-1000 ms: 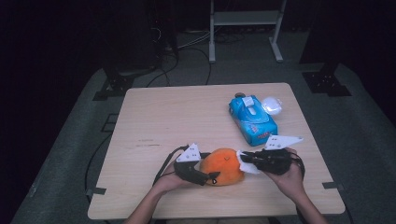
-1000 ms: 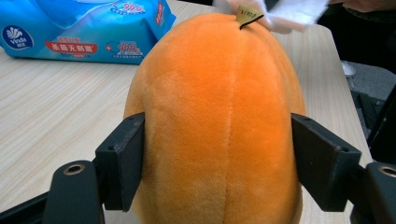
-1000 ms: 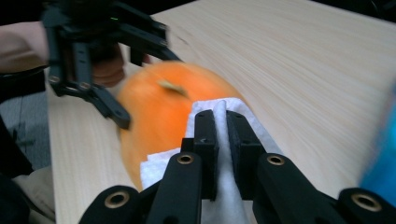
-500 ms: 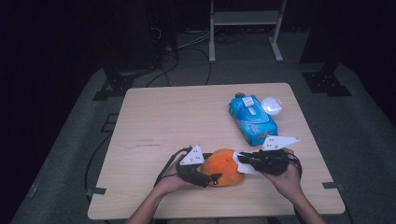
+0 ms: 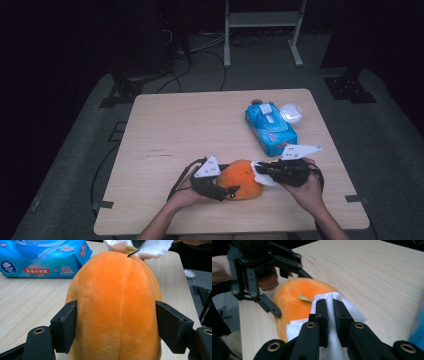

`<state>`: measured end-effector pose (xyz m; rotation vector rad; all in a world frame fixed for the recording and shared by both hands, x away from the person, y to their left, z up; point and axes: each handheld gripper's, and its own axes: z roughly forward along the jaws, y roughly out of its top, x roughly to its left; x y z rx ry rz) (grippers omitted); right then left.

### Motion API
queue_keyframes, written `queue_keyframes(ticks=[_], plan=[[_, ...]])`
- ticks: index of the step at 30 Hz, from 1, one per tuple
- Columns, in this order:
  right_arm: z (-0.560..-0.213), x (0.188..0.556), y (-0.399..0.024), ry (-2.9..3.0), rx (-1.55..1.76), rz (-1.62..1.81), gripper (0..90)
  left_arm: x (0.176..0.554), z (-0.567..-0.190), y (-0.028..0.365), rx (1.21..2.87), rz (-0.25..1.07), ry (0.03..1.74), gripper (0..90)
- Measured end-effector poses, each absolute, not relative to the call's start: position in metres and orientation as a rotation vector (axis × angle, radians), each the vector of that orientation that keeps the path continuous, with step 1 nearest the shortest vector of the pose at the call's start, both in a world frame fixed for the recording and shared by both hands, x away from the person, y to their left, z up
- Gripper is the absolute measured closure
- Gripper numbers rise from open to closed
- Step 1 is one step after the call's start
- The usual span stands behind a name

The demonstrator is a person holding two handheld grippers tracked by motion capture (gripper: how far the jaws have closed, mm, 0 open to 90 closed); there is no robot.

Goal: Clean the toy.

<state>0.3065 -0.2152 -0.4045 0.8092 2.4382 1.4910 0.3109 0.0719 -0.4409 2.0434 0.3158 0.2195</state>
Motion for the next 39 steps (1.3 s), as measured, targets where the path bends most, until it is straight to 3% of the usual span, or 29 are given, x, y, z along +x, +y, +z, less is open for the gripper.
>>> queue_keyframes(ticks=[10,18,31,39], plan=[[-0.391,0.297,-0.185,2.482,0.665,1.506,82.8,0.306,-0.438,0.066,2.082,0.265,0.302,24.9],[-0.401,0.301,-0.214,2.454,0.781,1.466,82.9,0.306,-0.437,0.064,2.075,0.259,0.305,24.9],[-0.392,0.297,-0.190,2.467,0.668,1.439,82.9,0.301,-0.435,0.060,2.094,0.294,0.276,24.2],[-0.401,0.295,-0.207,2.479,0.726,1.432,82.9,0.313,-0.437,0.065,2.035,0.169,0.384,10.1]])
